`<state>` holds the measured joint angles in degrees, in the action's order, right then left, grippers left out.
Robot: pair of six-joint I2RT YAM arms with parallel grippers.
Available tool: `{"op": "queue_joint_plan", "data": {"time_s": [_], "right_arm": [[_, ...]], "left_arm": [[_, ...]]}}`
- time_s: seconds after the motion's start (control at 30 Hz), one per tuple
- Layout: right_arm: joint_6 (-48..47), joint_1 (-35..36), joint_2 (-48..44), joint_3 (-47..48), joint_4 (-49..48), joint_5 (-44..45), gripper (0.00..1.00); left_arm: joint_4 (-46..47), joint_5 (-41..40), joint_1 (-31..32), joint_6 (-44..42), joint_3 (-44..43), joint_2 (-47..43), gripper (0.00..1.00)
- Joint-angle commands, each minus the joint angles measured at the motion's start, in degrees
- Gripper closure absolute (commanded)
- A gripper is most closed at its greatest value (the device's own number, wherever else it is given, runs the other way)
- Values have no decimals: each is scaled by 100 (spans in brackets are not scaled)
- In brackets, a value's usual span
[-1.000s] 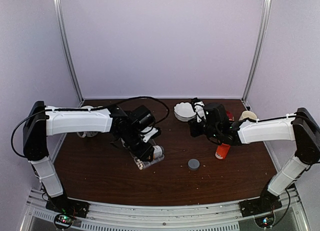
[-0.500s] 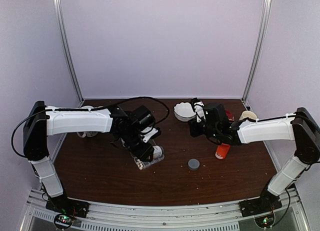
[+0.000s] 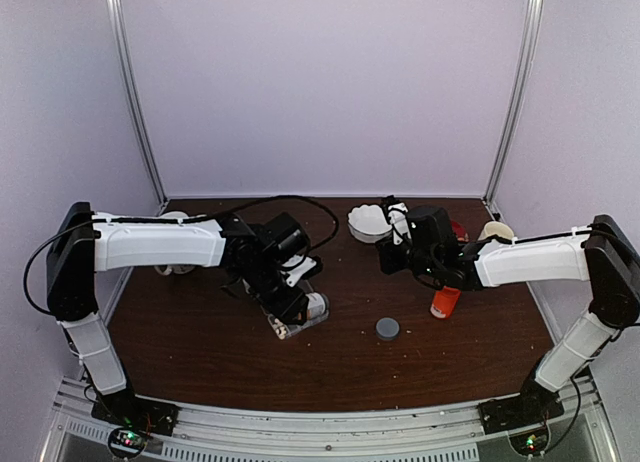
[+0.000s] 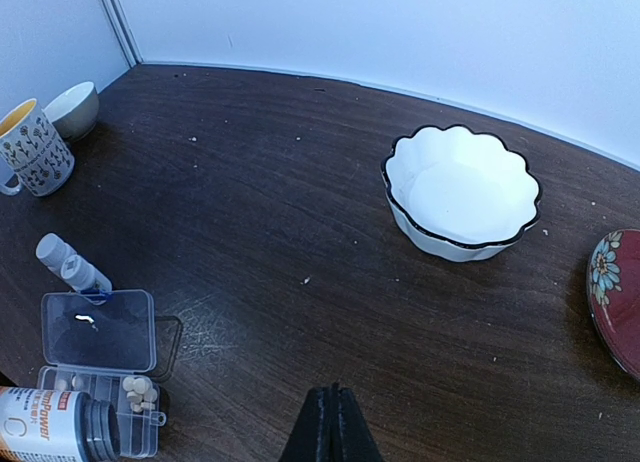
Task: Sort the pills into containers
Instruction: Pour the pill into the compartment of the pill container.
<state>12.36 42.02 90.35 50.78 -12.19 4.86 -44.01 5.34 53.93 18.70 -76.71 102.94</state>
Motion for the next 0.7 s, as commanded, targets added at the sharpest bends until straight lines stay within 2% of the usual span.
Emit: {"op": "queue_joint_plan", "data": {"time_s": [0.0, 0.27, 0.37, 0.47, 0.57, 0.67], "right_arm": [[-15, 26, 69, 160, 15, -48, 100], [-29, 26, 48, 151, 21, -41, 100], [-23, 26, 60, 164, 21, -36, 100], [-23, 26, 55, 160, 22, -48, 100], [-23, 26, 62, 167, 30, -46, 100], [-28, 26, 79, 178, 39, -56, 100]], "left_arm": [[51, -88, -50, -53, 25, 48, 100], [-93, -23, -23, -25, -122, 2, 100], [138, -115, -17, -41, 53, -109, 100], [-123, -113, -25, -33, -102, 28, 100], [119, -64, -18, -37, 15, -49, 100], [-131, -108, -27, -24, -136, 21, 100]]}}
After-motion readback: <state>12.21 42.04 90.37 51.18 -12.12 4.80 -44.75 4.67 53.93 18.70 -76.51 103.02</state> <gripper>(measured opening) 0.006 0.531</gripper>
